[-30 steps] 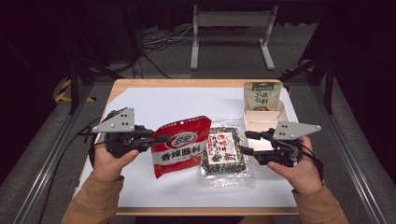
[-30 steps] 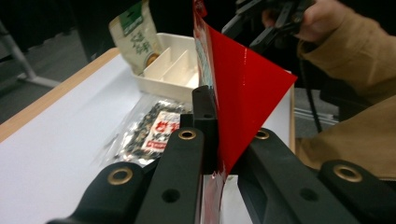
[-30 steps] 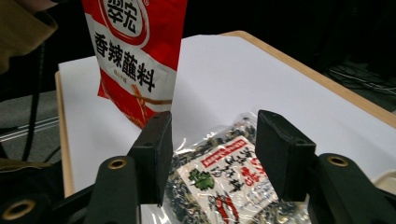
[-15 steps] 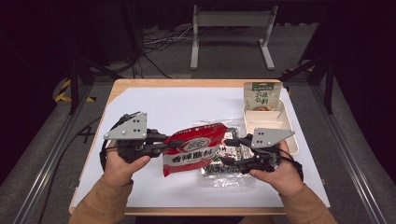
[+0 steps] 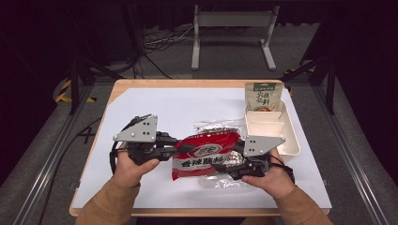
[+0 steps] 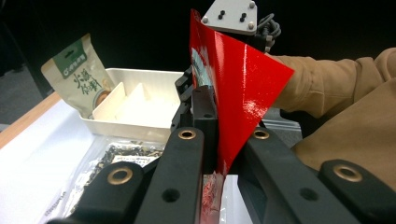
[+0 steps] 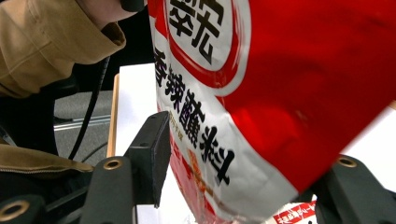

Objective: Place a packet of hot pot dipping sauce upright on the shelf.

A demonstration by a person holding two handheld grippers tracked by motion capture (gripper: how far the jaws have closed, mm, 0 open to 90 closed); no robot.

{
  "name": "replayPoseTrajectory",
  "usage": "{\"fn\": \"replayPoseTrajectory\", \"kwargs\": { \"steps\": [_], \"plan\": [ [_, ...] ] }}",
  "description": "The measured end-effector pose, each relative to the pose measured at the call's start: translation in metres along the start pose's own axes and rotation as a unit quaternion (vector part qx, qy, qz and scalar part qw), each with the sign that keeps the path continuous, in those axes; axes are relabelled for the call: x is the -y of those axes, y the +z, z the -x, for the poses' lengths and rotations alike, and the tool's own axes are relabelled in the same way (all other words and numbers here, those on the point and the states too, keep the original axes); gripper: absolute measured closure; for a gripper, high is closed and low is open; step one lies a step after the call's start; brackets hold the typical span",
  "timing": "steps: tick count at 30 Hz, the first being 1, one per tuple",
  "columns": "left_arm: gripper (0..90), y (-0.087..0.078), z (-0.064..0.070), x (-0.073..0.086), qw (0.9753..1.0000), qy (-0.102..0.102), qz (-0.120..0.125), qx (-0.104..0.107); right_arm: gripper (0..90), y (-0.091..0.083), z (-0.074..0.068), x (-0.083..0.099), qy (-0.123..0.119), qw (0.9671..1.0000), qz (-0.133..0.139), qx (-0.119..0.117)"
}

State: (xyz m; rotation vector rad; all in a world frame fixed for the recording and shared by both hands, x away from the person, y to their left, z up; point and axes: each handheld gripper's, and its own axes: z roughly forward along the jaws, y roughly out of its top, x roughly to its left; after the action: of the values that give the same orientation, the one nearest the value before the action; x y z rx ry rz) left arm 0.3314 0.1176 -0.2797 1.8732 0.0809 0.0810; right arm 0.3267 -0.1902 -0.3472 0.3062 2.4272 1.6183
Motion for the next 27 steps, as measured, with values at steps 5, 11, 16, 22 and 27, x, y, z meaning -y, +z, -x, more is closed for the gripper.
{"fn": "replayPoseTrajectory", "kwargs": {
  "steps": [5, 11, 16, 22, 27],
  "plan": [
    [88.7, 0.005, -0.001, 0.002, 1.0000, -0.002, -0.004, 0.005, 45.5, 0.008, -0.001, 0.004, -0.013, 0.9998, -0.009, 0.008],
    [88.8, 0.005, -0.002, 0.003, 0.9999, -0.006, -0.001, 0.009, 47.9, 0.015, 0.001, 0.010, -0.018, 0.9998, 0.003, 0.008],
    [88.7, 0.008, -0.002, 0.004, 0.9999, -0.004, -0.002, 0.009, 50.1, 0.022, 0.001, 0.013, -0.030, 0.9995, -0.003, 0.001],
    [88.7, 0.009, -0.002, 0.005, 0.9999, -0.008, 0.000, 0.011, 62.0, 0.026, -0.002, 0.015, -0.039, 0.9991, -0.007, -0.014],
    [88.6, 0.009, -0.003, 0.006, 0.9998, -0.010, 0.001, 0.014, 81.0, 0.023, -0.003, 0.014, -0.044, 0.9984, -0.015, -0.033]
  ]
}}
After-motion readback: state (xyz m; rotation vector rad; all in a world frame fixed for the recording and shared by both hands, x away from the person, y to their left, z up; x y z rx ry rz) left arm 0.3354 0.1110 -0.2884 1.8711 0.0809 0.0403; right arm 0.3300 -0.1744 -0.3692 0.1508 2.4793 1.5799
